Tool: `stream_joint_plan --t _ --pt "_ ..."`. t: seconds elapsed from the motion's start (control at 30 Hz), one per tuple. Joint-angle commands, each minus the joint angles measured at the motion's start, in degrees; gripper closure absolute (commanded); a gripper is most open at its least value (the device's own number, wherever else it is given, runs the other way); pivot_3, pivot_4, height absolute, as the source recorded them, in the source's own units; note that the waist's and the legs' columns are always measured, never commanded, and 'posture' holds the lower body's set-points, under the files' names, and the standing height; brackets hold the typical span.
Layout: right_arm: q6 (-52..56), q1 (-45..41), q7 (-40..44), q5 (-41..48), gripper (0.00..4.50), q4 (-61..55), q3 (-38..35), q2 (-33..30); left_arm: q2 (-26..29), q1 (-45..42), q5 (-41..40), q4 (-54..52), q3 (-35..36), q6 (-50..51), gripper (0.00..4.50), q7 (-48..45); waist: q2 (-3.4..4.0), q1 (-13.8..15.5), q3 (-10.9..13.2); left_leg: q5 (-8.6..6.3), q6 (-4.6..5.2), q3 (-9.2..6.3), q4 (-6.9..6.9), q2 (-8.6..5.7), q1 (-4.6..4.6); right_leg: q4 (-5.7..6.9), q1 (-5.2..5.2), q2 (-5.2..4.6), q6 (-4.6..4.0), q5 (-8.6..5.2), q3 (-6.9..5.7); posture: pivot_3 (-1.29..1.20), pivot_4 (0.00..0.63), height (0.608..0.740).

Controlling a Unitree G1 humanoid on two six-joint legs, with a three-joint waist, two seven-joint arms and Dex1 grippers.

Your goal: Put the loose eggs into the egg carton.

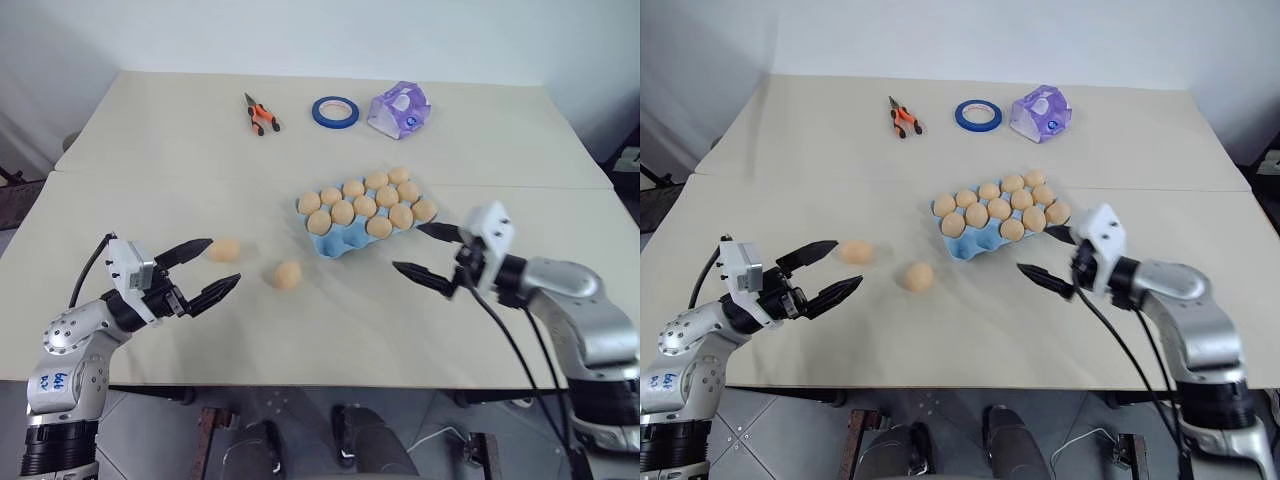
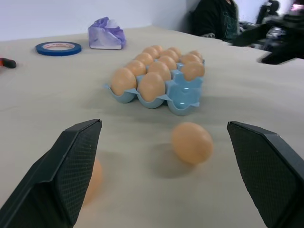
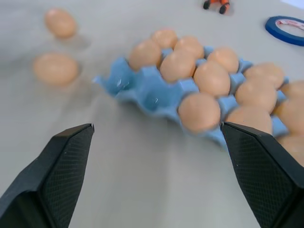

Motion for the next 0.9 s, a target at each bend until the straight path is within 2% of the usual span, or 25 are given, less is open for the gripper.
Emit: stream_joint_plan --t 0.03,0.2,0.3,0.4,0.47,0.57,0.73,0.9 --pt "-2.03 3.94 6.25 6.92 0.03 -3.15 -7.07 -2.82 0.07 1.67 -0.88 -2.96 2.55 -0.81 0.0 0.92 0.0 0.02 0.0 0.01 0.0 -0.01 0.02 0.0 0.0 0.03 0.0 0.0 0.0 0.0 0.01 0.0 0.15 0.74" --pt "-3.75 10.13 14.73 12.32 0.03 -2.35 -11.52 -5.73 -0.37 3.14 -0.74 -3.73 3.35 -1.25 0.0 1.92 0.0 0.11 0.0 0.0 0.07 -0.11 0.16 -0.01 0.12 0.14 0.14 -0.03 0.0 0.01 -0.02 0.0 0.15 0.74" --pt "-3.14 10.42 15.2 12.46 0.03 -1.38 -11.8 -7.24 -0.64 4.73 -0.61 -5.04 4.38 -1.38 0.0 3.12 0.0 -0.2 0.01 -0.12 0.21 -0.1 0.17 -0.05 0.36 0.12 0.38 -0.07 0.0 0.06 0.03 0.0 0.15 0.74" --pt "-2.87 10.77 15.49 12.93 0.03 -1.06 -11.92 -7.91 -0.91 7.16 -0.2 -7.56 5.14 -1.68 0.0 4.55 0.0 -0.35 0.01 -0.25 0.12 -0.15 0.03 -0.01 0.95 -0.16 1.03 -0.08 -0.24 -0.03 0.0 0.0 0.15 0.74" --pt "-2.76 10.89 15.36 12.8 0.03 -0.58 -11.88 -8.21 -1.05 8.27 -0.06 -9.93 5.11 -0.18 0.0 6.79 0.0 -0.13 0.01 -0.22 0.14 -0.18 0.0 -0.04 0.94 -0.18 1.05 -0.12 -1.0 -0.42 -0.01 0.0 0.15 0.74" --pt "-2.45 10.85 14.75 12.42 0.03 0.1 -11.78 -8.51 -0.73 10.39 0.09 -14.59 4.01 2.16 0.0 9.14 0.0 -0.01 0.01 -0.2 0.18 -0.18 0.0 -0.1 0.91 -0.19 1.06 -0.18 -1.0 -0.42 0.0 0.0 0.15 0.74" --pt "-2.76 10.13 14.5 11.97 0.03 1.87 -11.9 -9.13 -1.25 11.49 1.66 -22.7 -1.01 7.66 0.0 15.04 0.0 0.14 0.01 -0.2 0.18 -0.2 -0.02 -0.14 0.91 -0.2 1.07 -0.2 -0.96 -0.4 0.01 0.0 0.15 0.74" --pt "-3.14 10.26 13.93 12.04 0.03 1.97 -11.44 -8.98 -4.71 5.78 8.7 -22.12 -10.95 11.94 0.0 22.97 0.0 0.16 0.02 -0.16 0.21 -0.28 0.02 -0.21 0.94 -0.19 1.15 -0.21 -0.91 -0.37 0.01 0.0 0.15 0.74"
